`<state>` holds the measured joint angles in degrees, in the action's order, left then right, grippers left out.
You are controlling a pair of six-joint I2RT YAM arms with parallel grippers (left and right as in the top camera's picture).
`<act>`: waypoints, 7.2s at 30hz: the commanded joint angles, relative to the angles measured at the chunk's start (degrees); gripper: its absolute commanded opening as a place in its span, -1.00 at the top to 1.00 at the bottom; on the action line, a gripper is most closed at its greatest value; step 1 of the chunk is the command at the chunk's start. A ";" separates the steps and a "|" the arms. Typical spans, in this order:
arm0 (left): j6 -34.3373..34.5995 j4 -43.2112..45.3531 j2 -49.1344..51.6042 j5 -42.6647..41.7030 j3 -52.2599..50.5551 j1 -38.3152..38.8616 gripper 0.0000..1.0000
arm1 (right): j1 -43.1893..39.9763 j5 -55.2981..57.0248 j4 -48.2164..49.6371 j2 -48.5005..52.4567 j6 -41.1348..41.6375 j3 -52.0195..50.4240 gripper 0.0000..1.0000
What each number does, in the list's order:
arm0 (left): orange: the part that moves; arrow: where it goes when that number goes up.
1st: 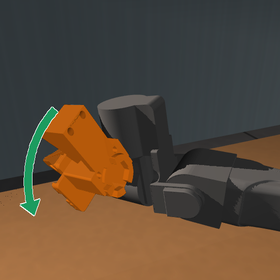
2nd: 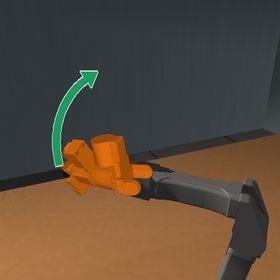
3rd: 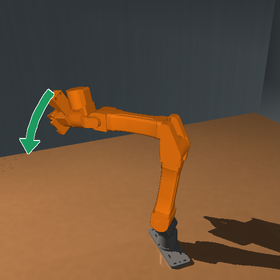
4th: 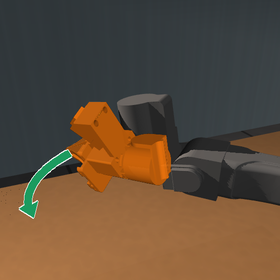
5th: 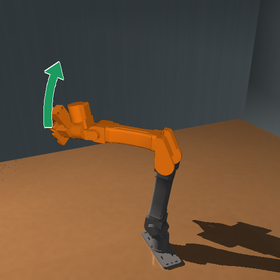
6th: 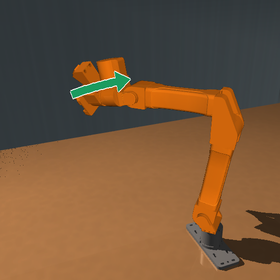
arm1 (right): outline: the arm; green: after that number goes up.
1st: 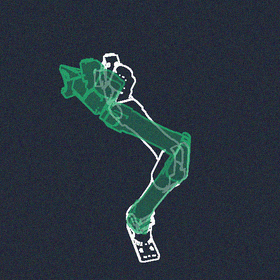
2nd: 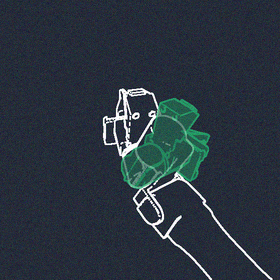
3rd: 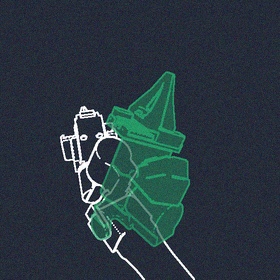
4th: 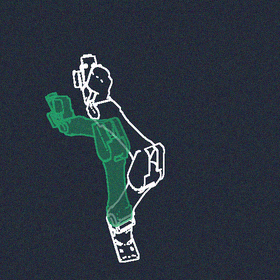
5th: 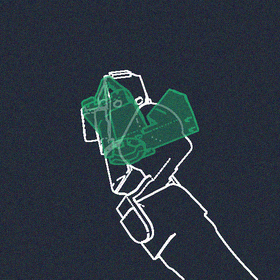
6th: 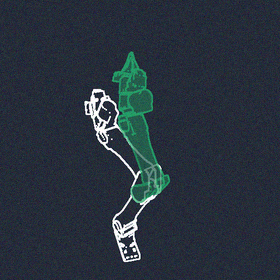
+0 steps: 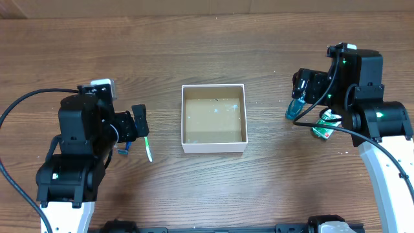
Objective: Pack container
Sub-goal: 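Move the right gripper over the blue mouthwash bottle and lower, then close the right gripper on the mouthwash bottle cap, then carry the bottle left and lower it into the white box, then release the bottle and move the right gripper to the soap bar, then grasp the green Dettol soap bar with the right gripper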
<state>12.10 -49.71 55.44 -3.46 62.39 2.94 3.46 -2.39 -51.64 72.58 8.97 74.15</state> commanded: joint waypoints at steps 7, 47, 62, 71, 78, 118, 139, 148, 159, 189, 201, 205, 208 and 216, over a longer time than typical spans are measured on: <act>0.13 -1.84 0.50 -1.95 1.64 -0.35 -1.00 | -0.35 4.07 -3.17 3.82 11.06 8.98 -1.00; 0.15 -2.34 2.47 -1.95 1.64 -0.35 -1.00 | -3.72 2.29 -15.63 33.00 15.13 13.92 -1.00; 0.13 -2.32 2.58 -1.95 1.64 -0.35 -1.00 | -3.52 2.29 -15.08 33.00 15.02 13.92 -0.37; 0.13 -2.32 2.58 -1.95 1.64 -0.35 -1.00 | -3.52 2.29 -14.84 33.00 14.99 12.46 0.10; 0.13 -2.29 2.58 -1.95 1.64 -0.35 -1.00 | -3.52 2.29 -14.19 33.00 14.97 11.08 0.39; 0.15 -2.95 2.60 -1.92 1.64 -0.35 -1.00 | 37.64 7.30 -22.71 33.53 15.41 36.85 0.93; 0.13 -2.97 2.64 -1.92 1.64 -0.35 -1.00 | 37.64 7.28 -14.40 47.67 17.62 36.81 -0.18; 0.13 -2.99 2.64 -1.92 1.64 -0.35 -1.00 | 37.73 7.48 -15.08 45.31 16.11 36.94 -0.68; 0.13 -2.99 2.64 -1.92 1.64 -0.35 -1.00 | 34.16 16.92 -16.65 26.03 17.53 39.52 -0.91; 0.15 -2.97 6.86 -1.95 1.62 -0.35 -1.00 | -18.64 5.22 -6.80 34.36 14.56 2.29 -1.00; 0.15 -2.99 7.08 -1.92 1.62 -0.35 -1.00 | -18.60 5.09 -6.08 42.45 13.29 2.29 -1.00; 0.13 -2.99 7.08 -1.92 1.62 -0.35 -1.00 | -18.60 5.03 -6.95 42.58 13.27 2.29 -0.99; 0.15 -2.99 7.08 -1.92 1.62 -0.35 -1.00 | -18.60 5.03 -7.37 42.58 13.27 2.29 -0.75; 0.15 -2.99 7.08 -1.95 1.62 -0.35 -1.00 | -18.60 5.01 -7.58 42.58 13.27 2.29 -0.10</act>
<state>12.10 -52.77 62.17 -4.56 62.61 2.94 -15.22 2.74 -59.31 114.93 22.33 76.47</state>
